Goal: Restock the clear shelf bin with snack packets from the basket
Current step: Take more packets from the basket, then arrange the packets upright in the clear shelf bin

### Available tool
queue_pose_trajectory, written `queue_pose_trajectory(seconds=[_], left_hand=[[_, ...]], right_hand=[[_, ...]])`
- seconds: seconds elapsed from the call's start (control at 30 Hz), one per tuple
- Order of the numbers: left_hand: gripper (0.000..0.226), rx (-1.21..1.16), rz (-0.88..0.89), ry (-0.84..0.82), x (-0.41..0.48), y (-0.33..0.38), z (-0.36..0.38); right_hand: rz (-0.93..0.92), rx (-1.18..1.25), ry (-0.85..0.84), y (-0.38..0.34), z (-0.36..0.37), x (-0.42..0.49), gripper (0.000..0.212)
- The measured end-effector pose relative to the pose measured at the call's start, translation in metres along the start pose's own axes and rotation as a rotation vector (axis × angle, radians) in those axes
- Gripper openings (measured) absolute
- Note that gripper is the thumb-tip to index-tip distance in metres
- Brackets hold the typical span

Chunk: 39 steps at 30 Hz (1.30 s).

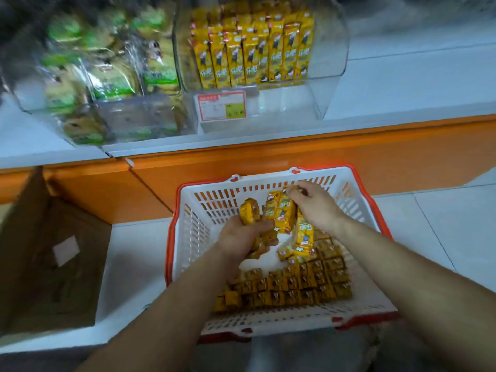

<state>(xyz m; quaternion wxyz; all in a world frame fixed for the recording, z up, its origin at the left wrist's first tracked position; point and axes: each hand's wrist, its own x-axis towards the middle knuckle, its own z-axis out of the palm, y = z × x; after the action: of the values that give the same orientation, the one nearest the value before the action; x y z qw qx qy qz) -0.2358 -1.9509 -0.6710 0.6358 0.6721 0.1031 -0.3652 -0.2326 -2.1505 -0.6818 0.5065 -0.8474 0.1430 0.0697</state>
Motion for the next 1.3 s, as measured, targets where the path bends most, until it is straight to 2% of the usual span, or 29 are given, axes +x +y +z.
queue_pose_trajectory(seconds=[0.17,0.27,0.33,0.4,0.53,0.63,0.73,0.83,0.93,0.97,1.13,1.3], left_hand=[[0.015,0.125,0.160,-0.035,-0.055,0.062,-0.005],[0.016,0.169,0.292,-0.050,-0.089,0.099,-0.003],[0.020,0.220,0.346,-0.073,-0.108,0.118,-0.002],[0.022,0.248,0.362,-0.117,-0.122,0.132,-0.002],[0.034,0.198,0.337,-0.171,-0.137,0.146,-0.007],[0.045,0.102,0.340,-0.087,-0.133,0.150,-0.008],[0.054,0.054,0.347,-0.036,-0.124,0.150,-0.004],[0.055,-0.072,0.363,-0.085,-0.117,0.150,0.000],[0.078,-0.081,0.384,-0.078,-0.112,0.148,0.000],[0.080,-0.064,0.392,-0.072,-0.111,0.148,0.000],[0.064,-0.072,0.365,-0.018,-0.107,0.153,-0.008],[0.061,-0.090,0.301,0.003,-0.109,0.157,-0.019]], right_hand=[[-0.096,0.039,-0.040,-0.067,-0.042,-0.022,0.034],[-0.163,0.071,-0.071,-0.109,-0.067,-0.037,0.053],[-0.223,0.089,-0.085,-0.136,-0.081,-0.047,0.057],[-0.252,0.103,-0.112,-0.158,-0.094,-0.057,0.055],[-0.280,0.148,-0.165,-0.178,-0.115,-0.075,0.031],[-0.285,0.191,-0.203,-0.179,-0.120,-0.081,0.038],[-0.318,0.256,-0.243,-0.187,-0.113,-0.076,0.036],[-0.358,0.307,-0.266,-0.192,-0.101,-0.065,0.031],[-0.347,0.330,-0.287,-0.191,-0.088,-0.057,0.030],[-0.347,0.329,-0.284,-0.191,-0.085,-0.055,0.029],[-0.332,0.248,-0.129,-0.197,-0.079,-0.047,0.044],[-0.368,0.221,-0.048,-0.199,-0.085,-0.041,0.036]])
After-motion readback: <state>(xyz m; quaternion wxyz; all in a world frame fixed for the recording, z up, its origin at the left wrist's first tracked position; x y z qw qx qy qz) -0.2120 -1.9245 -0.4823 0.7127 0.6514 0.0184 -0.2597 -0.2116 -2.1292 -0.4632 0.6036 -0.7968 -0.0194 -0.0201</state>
